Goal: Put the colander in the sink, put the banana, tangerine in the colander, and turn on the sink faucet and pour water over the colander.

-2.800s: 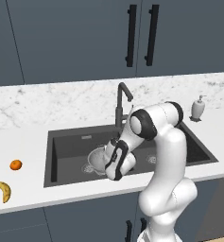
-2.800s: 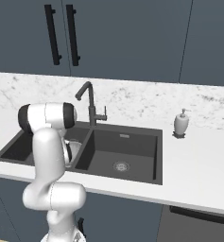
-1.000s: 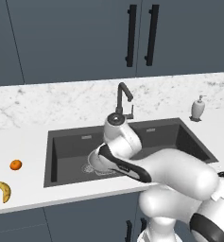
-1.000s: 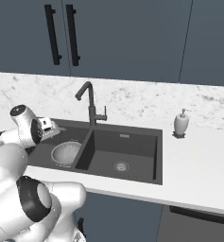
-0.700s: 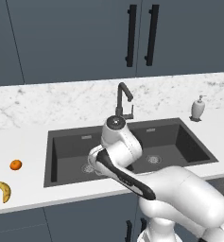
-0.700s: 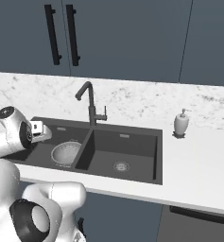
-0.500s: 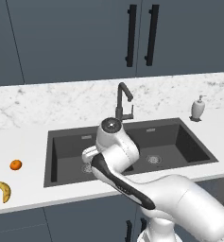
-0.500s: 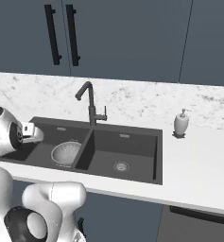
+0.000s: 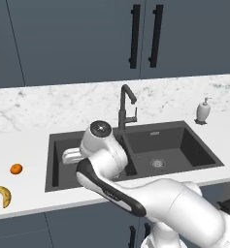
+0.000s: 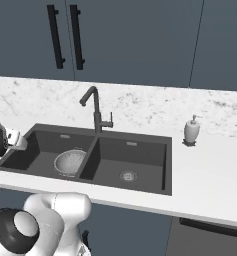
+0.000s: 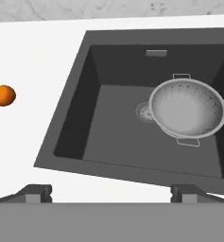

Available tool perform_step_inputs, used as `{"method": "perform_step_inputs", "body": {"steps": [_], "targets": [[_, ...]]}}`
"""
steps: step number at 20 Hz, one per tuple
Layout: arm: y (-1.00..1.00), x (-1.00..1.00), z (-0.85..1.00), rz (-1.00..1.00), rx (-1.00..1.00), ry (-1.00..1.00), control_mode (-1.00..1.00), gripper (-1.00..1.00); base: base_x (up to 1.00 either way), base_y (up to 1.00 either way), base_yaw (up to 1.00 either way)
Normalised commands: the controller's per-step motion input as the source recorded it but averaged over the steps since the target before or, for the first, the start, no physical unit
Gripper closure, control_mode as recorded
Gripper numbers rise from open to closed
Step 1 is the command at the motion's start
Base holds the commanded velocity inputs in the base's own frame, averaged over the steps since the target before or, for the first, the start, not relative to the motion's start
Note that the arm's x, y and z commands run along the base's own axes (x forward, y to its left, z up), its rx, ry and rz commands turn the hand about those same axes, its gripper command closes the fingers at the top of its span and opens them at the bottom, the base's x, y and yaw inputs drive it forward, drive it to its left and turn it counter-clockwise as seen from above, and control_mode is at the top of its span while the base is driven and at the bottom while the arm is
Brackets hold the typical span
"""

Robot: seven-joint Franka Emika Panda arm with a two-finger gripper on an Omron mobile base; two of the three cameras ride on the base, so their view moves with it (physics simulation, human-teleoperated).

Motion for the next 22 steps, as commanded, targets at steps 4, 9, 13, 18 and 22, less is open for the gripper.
{"method": "perform_step_inputs", "body": {"steps": [4,9,13,18,22], "targets": [[0.67,0.23,0.01,0.01,0.09,0.13,-1.00,-1.00,0.00,0.00,0.00],[0.62,0.30,0.00,0.02,0.00,0.09,-1.00,-1.00,0.00,0.00,0.00],[0.86,0.34,-0.09,0.00,-0.11,0.04,-1.00,-1.00,0.00,0.00,0.00],[0.82,0.41,-0.13,0.00,-0.10,0.02,-1.00,-1.00,0.00,0.00,0.00],[0.57,0.46,-0.06,0.00,-0.05,0.00,-1.00,-1.00,0.00,0.00,0.00]]}}
